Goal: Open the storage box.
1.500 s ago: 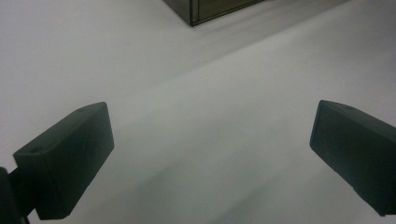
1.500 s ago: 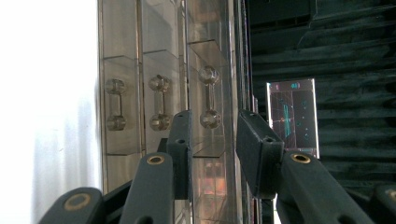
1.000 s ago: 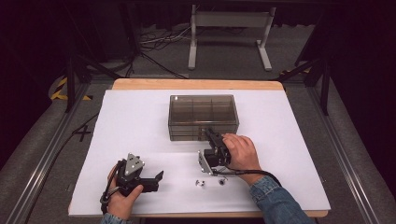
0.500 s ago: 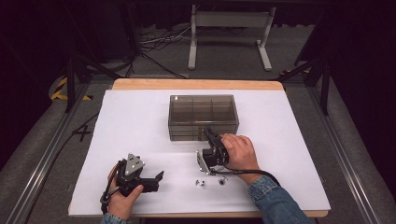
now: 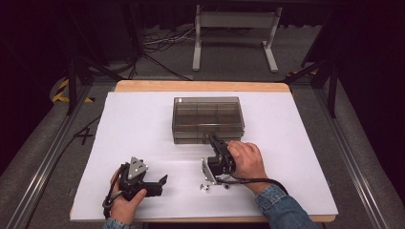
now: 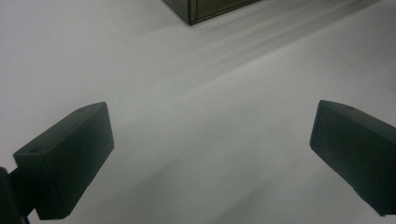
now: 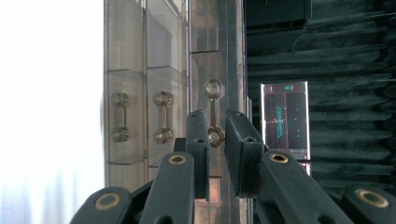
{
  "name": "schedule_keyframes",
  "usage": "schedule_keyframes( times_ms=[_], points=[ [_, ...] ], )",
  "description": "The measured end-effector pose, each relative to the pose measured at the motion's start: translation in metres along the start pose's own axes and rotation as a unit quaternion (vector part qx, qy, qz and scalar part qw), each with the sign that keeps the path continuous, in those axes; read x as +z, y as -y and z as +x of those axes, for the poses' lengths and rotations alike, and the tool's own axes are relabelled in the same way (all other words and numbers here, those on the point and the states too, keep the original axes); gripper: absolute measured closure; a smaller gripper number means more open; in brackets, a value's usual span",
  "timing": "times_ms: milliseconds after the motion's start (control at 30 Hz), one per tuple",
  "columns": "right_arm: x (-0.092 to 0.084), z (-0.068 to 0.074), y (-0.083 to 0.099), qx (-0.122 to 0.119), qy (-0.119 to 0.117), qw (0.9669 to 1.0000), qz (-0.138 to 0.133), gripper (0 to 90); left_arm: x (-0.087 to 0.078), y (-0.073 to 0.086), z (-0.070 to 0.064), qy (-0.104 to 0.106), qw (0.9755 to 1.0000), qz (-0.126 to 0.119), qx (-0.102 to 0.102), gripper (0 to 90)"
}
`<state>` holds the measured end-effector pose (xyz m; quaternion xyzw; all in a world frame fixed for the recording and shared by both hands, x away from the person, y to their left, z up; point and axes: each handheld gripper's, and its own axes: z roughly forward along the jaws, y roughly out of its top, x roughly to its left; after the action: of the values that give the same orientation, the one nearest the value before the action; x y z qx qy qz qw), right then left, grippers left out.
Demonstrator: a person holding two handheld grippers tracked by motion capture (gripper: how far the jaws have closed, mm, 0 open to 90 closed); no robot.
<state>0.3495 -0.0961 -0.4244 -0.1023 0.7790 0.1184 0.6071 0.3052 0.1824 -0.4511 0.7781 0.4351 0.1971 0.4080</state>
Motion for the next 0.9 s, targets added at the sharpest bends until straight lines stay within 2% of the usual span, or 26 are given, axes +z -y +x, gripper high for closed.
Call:
schedule_keyframes(
  times_ms=[467,900],
  points=[
    [-0.017,0.007,-0.003,-0.002,0.002,1.0000,-0.007,79.8,0.000,0.000,0.000,-0.001,1.0000,0.001,0.001,0.3],
    [-0.020,0.009,-0.003,0.001,-0.001,0.9999,-0.010,79.6,0.000,0.000,0.000,0.000,1.0000,0.000,0.000,0.3]
  ],
)
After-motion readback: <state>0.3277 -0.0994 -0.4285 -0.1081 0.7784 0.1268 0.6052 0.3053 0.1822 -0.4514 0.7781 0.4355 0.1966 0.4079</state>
